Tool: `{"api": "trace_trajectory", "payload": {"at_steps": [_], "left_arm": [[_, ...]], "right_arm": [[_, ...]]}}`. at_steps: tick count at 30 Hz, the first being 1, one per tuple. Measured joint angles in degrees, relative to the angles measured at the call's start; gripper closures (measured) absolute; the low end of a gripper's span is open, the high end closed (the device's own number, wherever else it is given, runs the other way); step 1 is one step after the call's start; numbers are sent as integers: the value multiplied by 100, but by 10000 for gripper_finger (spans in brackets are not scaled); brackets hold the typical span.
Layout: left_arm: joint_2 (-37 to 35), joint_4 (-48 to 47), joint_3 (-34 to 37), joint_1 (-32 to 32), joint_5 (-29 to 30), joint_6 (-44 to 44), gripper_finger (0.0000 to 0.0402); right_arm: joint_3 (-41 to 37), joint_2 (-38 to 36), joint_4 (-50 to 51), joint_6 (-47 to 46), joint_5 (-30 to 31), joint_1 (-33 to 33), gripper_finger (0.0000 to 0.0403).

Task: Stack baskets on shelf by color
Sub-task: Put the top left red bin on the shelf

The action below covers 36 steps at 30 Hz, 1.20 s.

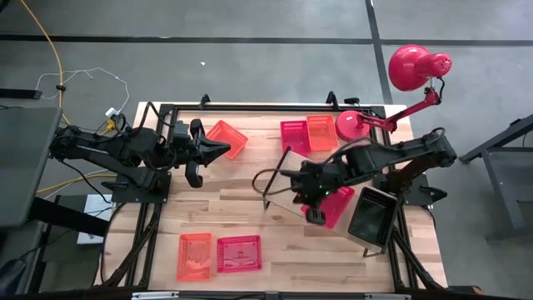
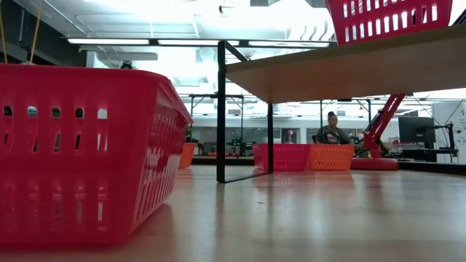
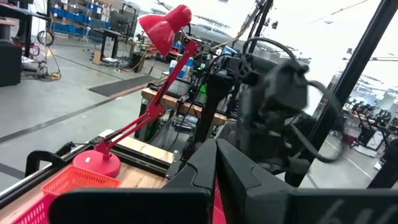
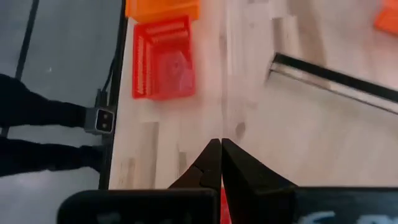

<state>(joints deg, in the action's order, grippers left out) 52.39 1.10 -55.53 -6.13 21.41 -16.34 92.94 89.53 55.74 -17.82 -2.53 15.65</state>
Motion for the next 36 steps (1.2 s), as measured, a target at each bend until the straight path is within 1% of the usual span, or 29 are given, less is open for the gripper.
{"api": "trace_trajectory", "payload": {"at_steps": [5,9,14,18,31,36], "left_arm": [[1,0,-1,-2,0,-19,401],[1,0,-1,-2,-2,-146,401],[34,-4,-2,-2,-20,-170,401],[83,-5,-3,-4,-20,-170,401],[264,27,-7,-2,-22,-170,401],[293,8,-2,-2,-22,-170,401]], "right_arm": [[-2,264,9,-201,30,126,403],[-2,446,18,-216,-96,144,403],[-2,462,42,-271,-114,160,403],[-2,462,330,-285,-244,169,403],[-2,462,598,-379,-149,175,403],[-2,462,783,-486,0,175,403]]}}
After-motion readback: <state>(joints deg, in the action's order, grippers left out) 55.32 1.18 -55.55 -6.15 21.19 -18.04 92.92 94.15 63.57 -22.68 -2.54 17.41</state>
